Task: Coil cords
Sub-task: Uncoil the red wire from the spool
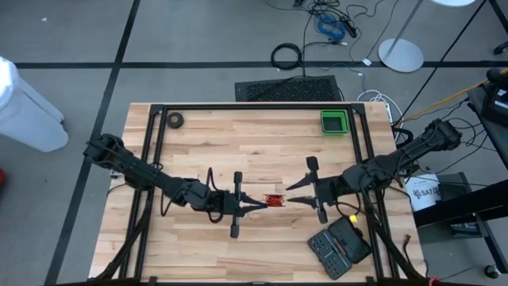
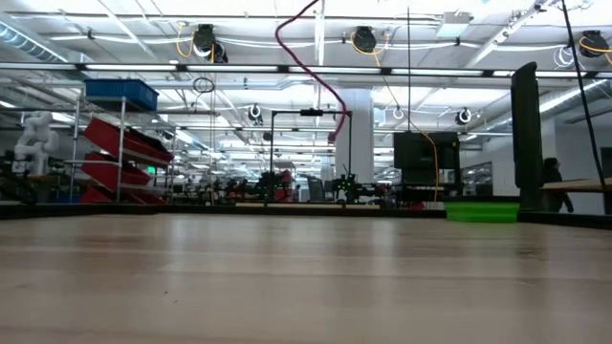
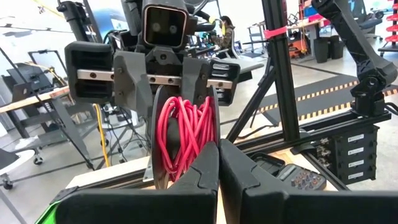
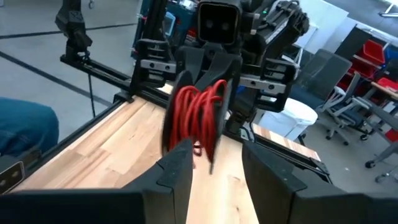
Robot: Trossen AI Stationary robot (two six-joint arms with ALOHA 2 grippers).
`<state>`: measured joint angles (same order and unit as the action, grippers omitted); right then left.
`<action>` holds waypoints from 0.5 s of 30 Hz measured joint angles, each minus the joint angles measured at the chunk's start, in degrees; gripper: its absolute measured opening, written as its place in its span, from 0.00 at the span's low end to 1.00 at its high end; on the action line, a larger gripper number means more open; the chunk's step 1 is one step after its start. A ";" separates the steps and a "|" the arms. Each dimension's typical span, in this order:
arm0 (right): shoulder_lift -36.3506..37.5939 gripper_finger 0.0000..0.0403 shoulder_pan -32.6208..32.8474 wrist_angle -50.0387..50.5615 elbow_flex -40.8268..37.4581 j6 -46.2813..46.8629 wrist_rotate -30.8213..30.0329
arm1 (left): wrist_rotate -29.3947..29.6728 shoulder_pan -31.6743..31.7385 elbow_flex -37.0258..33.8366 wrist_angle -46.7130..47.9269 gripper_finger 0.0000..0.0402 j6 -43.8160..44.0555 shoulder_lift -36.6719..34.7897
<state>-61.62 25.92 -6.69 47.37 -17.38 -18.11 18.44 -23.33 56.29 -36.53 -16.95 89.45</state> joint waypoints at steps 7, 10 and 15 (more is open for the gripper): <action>-1.83 0.31 -1.15 -1.81 0.00 0.17 0.00 | 0.04 0.15 0.00 0.00 0.00 0.06 0.00; -2.64 0.31 -1.65 -1.82 0.00 -0.09 -0.01 | 0.04 0.15 0.00 0.00 0.00 0.06 0.00; -2.84 0.31 -2.23 -1.96 0.00 -0.23 0.09 | 0.04 0.13 0.00 0.00 0.00 0.06 0.00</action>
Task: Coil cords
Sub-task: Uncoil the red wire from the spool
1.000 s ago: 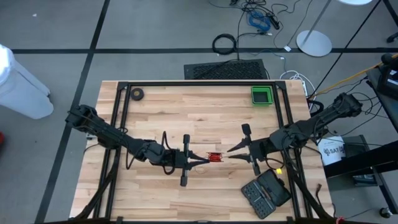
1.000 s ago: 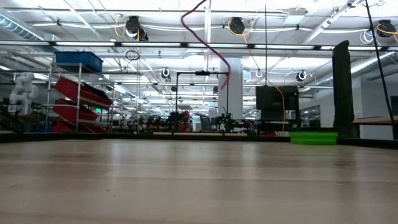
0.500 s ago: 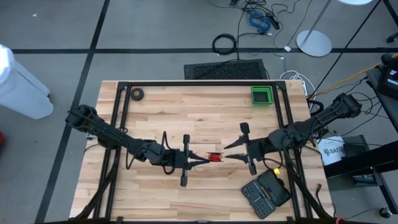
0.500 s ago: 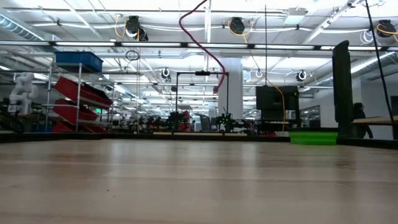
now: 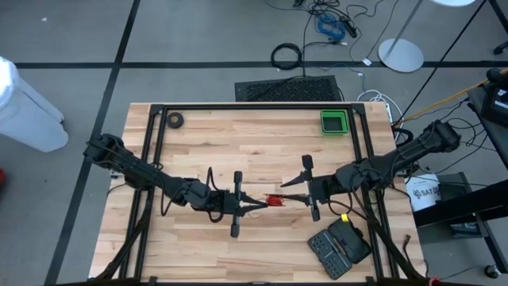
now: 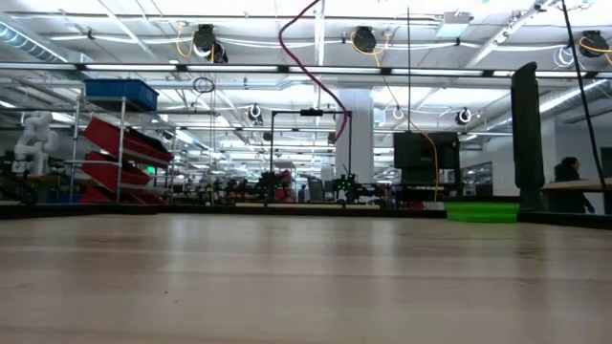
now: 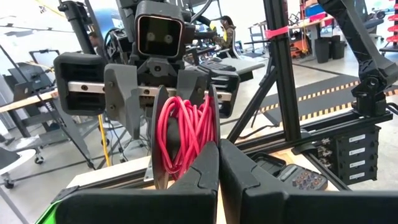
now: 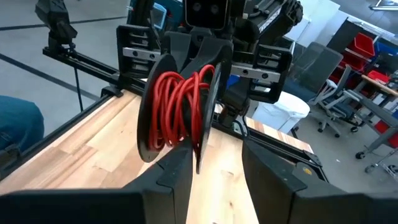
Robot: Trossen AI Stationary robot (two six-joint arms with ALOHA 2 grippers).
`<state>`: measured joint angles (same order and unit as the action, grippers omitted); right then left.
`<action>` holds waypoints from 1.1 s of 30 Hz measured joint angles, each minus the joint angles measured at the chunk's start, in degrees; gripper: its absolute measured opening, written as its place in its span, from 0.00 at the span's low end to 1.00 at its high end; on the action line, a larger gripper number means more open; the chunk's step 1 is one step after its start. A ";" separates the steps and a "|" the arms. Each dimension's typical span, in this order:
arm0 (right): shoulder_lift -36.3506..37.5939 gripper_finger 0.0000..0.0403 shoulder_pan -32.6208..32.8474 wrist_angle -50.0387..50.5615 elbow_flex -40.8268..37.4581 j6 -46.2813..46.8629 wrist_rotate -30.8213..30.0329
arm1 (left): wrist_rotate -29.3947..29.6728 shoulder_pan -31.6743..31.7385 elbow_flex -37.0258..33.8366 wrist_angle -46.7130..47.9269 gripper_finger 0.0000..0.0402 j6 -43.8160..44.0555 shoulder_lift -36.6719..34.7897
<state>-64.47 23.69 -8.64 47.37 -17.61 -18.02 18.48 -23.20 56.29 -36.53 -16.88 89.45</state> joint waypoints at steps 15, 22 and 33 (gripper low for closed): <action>0.26 0.31 0.00 0.28 0.00 0.54 1.78 | 0.00 -0.02 0.00 0.20 0.00 -0.02 0.00; 0.26 0.31 0.04 0.81 0.00 1.27 2.47 | 0.00 -0.02 0.00 0.22 0.00 -0.02 0.00; 1.67 0.31 0.04 0.87 0.00 1.26 1.47 | 0.00 -0.02 0.00 0.26 0.00 -0.02 0.00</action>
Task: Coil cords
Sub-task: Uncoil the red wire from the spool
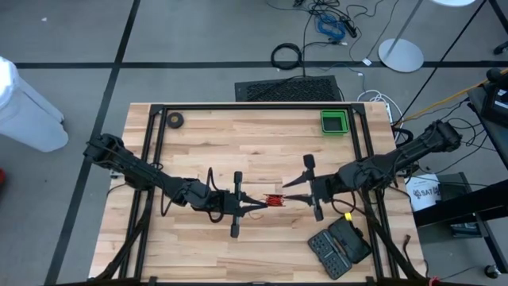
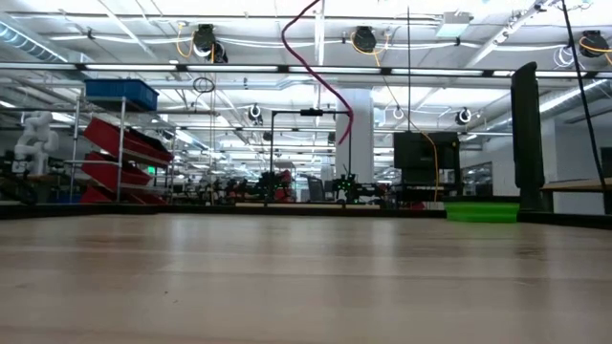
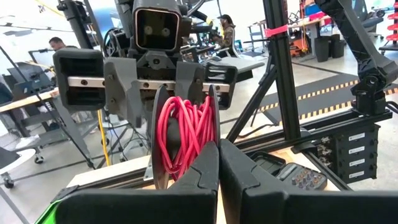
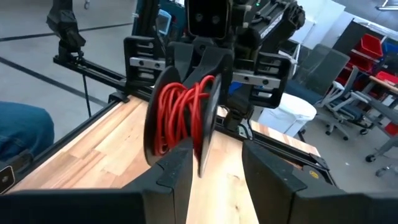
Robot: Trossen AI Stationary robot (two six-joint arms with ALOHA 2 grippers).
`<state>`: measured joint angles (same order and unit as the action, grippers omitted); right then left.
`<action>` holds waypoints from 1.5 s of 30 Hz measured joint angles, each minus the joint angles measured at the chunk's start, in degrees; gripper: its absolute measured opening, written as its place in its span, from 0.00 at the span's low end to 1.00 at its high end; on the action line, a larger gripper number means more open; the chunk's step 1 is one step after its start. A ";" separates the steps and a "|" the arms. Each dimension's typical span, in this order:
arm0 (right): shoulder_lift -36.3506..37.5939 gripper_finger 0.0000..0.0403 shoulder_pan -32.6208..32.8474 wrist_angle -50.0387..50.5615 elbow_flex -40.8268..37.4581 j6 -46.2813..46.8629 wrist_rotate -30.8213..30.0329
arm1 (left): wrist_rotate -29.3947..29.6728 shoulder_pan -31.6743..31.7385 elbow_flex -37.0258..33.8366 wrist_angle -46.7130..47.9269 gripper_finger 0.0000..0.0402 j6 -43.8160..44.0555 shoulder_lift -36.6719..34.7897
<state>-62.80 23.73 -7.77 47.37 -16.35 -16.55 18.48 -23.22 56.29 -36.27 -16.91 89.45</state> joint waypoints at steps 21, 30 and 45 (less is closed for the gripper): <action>0.37 0.10 -0.02 0.96 0.00 0.31 0.22 | 0.04 0.04 0.00 0.00 0.00 -0.02 0.00; 0.34 0.09 -0.02 0.05 0.00 0.42 0.15 | 0.46 0.04 0.00 -0.02 0.00 0.02 0.00; 0.32 0.10 -0.46 -0.66 0.00 0.66 0.16 | 0.46 0.02 0.00 -0.26 0.00 0.11 0.00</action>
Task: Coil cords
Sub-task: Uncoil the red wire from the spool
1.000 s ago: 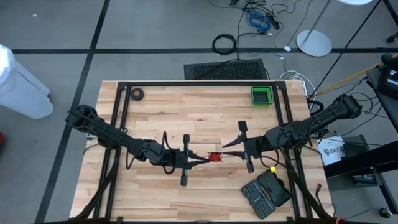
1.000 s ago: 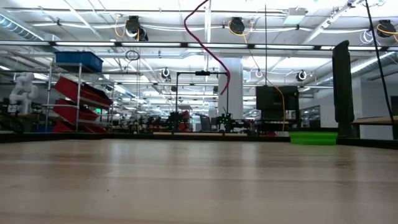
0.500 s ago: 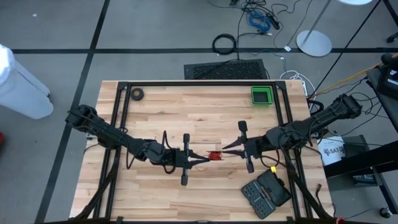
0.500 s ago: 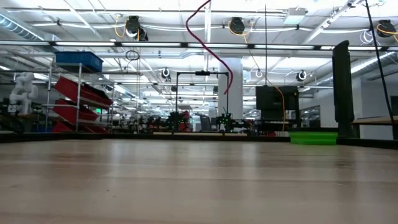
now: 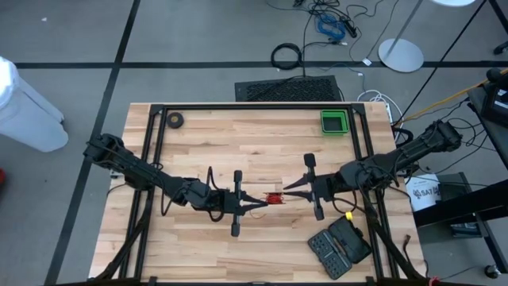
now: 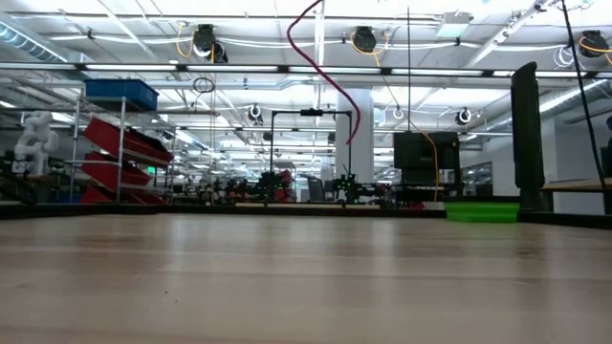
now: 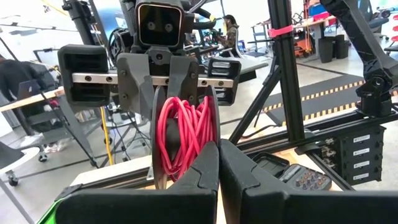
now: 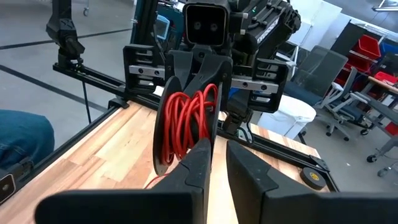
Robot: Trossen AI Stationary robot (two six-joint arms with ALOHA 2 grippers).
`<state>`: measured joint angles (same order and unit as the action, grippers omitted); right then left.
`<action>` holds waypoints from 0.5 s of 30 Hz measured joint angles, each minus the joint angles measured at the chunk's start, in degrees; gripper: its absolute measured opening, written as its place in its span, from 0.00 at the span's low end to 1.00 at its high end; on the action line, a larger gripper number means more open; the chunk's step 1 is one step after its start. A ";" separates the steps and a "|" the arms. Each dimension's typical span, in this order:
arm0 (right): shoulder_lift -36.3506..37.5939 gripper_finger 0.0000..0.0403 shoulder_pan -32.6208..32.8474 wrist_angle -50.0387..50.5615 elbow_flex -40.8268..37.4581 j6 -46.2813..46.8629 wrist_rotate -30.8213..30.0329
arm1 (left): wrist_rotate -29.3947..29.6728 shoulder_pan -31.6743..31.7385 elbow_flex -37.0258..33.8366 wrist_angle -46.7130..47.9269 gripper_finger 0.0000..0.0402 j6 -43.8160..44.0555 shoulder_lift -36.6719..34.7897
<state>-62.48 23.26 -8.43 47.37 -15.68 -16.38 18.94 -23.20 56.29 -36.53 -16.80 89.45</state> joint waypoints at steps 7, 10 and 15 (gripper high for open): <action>-0.87 0.10 -0.07 -0.40 0.00 -0.04 -0.03 | 0.00 -0.04 0.00 -0.02 0.00 0.15 0.00; -2.05 0.10 -0.44 -0.87 0.00 -0.43 -0.17 | 0.00 -0.04 -0.02 0.00 0.00 0.15 0.00; -2.80 0.10 -1.17 -0.87 0.00 -0.58 -0.02 | 0.00 -0.04 -0.04 0.04 0.00 0.15 0.00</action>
<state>-65.28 22.09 -9.30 47.37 -16.26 -16.40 18.94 -23.24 56.25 -36.49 -16.64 89.45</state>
